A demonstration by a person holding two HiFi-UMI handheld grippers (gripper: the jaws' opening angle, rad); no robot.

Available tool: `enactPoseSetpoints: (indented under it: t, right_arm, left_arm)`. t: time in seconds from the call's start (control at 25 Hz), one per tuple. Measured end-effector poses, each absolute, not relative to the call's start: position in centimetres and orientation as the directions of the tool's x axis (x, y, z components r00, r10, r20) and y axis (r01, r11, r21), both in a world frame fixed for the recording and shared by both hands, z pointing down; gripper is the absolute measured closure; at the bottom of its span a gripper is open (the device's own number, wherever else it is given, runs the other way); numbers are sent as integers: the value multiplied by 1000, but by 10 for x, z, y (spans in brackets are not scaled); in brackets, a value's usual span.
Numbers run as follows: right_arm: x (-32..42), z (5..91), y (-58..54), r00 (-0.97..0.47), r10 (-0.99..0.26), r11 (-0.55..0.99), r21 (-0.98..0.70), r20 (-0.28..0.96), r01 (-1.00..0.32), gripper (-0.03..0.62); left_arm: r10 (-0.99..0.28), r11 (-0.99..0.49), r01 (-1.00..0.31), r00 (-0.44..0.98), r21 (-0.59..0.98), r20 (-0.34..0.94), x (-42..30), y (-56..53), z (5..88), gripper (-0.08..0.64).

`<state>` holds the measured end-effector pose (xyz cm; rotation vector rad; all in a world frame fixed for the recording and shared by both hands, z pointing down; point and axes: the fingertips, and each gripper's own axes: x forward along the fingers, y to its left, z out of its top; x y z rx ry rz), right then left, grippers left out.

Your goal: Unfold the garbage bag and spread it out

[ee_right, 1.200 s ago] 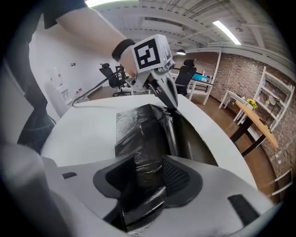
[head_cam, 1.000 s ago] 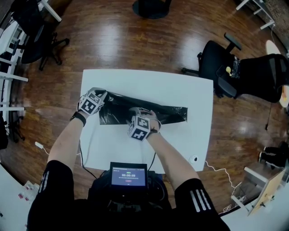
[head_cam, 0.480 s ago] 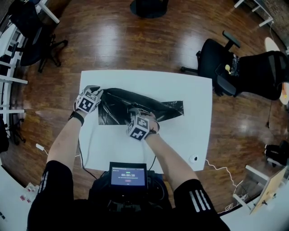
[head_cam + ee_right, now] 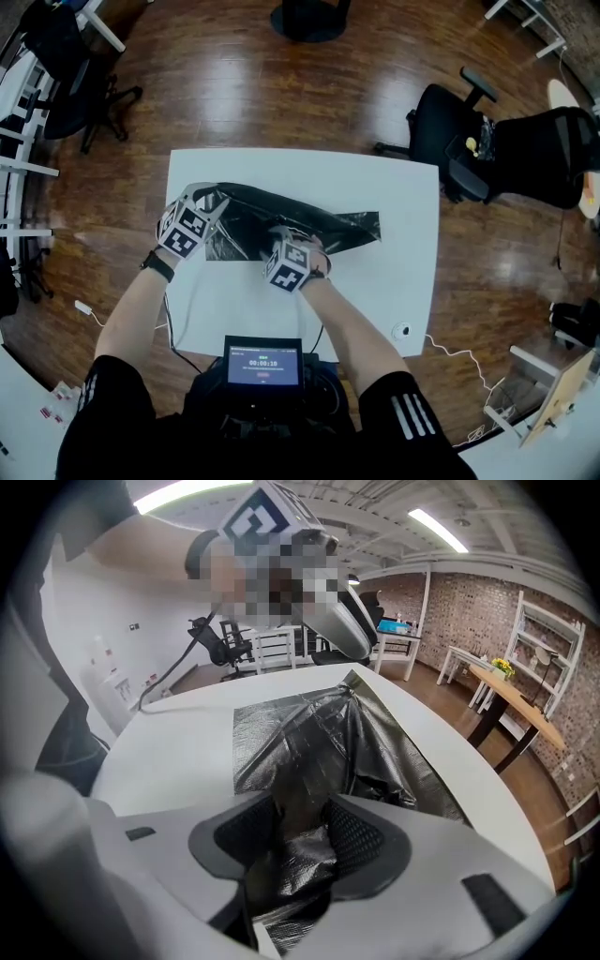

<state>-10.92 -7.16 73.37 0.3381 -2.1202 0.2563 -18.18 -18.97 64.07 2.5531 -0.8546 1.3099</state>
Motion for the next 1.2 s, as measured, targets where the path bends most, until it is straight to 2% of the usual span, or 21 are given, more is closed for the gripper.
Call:
enactPoseSetpoints:
  t: [0.2, 0.4, 0.6, 0.8, 1.04, 1.2]
  right_arm:
    - [-109, 733, -70, -513, -140, 947, -38, 847, -320, 377]
    - [-109, 716, -76, -545, -169, 945, -23, 821, -327, 377]
    - [-84, 702, -99, -570, -253, 888, -46, 782, -458, 379]
    - [-64, 701, -112, -597, -256, 821, -155, 760, -549, 361]
    - [-59, 702, -111, -589, -244, 857, -113, 770, -502, 337]
    - [-50, 706, -115, -535, -200, 927, -18, 821, -374, 336]
  left_arm:
    - [-365, -868, -480, 441, -129, 820, -145, -147, 680, 429]
    - [-302, -923, -351, 402, -159, 865, -128, -122, 714, 382]
    - [-263, -948, -265, 351, -174, 899, -133, -107, 729, 373]
    - [-243, -958, -232, 335, -171, 910, -135, -103, 732, 371]
    - [-214, -972, -159, 313, -171, 925, -141, -97, 732, 368]
    - [-212, -974, -148, 310, -173, 927, -141, -98, 732, 368]
